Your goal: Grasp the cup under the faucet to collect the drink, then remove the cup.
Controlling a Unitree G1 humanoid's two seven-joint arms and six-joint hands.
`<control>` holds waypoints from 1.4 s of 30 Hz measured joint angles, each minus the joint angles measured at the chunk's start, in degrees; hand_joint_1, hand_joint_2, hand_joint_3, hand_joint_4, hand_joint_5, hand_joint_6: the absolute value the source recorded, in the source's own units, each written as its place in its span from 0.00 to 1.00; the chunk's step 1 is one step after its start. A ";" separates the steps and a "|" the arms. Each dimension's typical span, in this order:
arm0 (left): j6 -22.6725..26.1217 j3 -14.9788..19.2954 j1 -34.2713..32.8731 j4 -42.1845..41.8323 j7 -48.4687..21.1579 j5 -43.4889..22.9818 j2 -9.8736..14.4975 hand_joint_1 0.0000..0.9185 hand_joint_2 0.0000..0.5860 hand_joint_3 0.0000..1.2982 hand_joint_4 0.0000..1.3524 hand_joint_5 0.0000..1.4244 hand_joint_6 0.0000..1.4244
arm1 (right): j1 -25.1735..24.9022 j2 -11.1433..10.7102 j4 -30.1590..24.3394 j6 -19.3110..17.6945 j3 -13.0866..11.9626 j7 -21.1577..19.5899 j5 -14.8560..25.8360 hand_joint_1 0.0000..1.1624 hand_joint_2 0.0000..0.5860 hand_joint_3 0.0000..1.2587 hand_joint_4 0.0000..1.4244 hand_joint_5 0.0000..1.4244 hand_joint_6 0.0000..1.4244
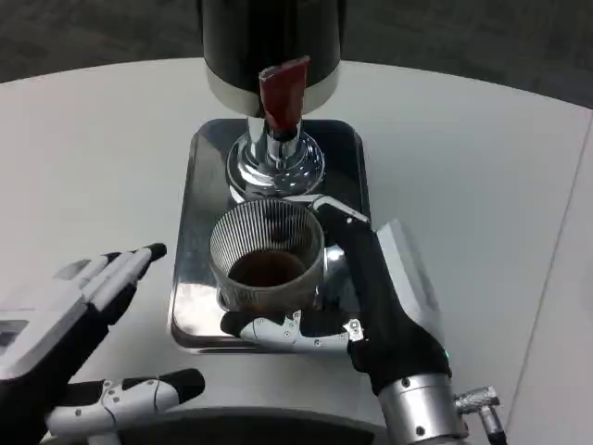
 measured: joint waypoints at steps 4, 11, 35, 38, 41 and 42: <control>-1.97 0.22 1.83 -1.01 2.28 1.70 0.03 0.00 0.09 0.00 0.00 0.00 0.00 | 3.81 -0.49 -6.62 1.29 0.45 2.42 -0.01 0.94 0.16 0.60 0.68 0.67 0.86; -3.89 1.71 7.95 -3.34 5.40 4.32 -0.32 0.00 0.08 0.00 0.00 0.00 0.00 | 8.98 -1.10 -13.86 3.16 3.36 5.06 -1.01 0.94 0.17 0.60 0.68 0.67 0.86; -1.63 -1.97 8.11 -7.43 7.08 7.87 -3.48 0.00 0.07 0.00 0.00 0.00 0.00 | 19.54 -4.92 -25.59 4.11 4.41 8.91 -4.45 0.92 0.17 0.61 0.69 0.67 0.87; -1.09 -2.61 7.61 -7.67 7.06 8.77 -3.64 0.00 0.07 0.00 0.00 0.00 0.00 | 19.54 -4.86 -25.58 4.11 4.28 8.91 -4.48 0.92 0.17 0.61 0.69 0.67 0.87; -0.34 -3.35 6.88 -7.70 7.05 8.96 -3.65 0.00 0.07 0.00 0.00 0.00 0.00 | 19.64 -4.72 -25.54 4.11 4.06 8.77 -4.49 0.92 0.17 0.61 0.69 0.67 0.88; -0.22 -3.43 6.80 -7.70 7.05 8.96 -3.65 0.00 0.07 0.00 0.00 0.00 0.00 | 19.67 -4.68 -25.53 4.11 3.98 8.67 -4.49 0.92 0.17 0.61 0.69 0.67 0.88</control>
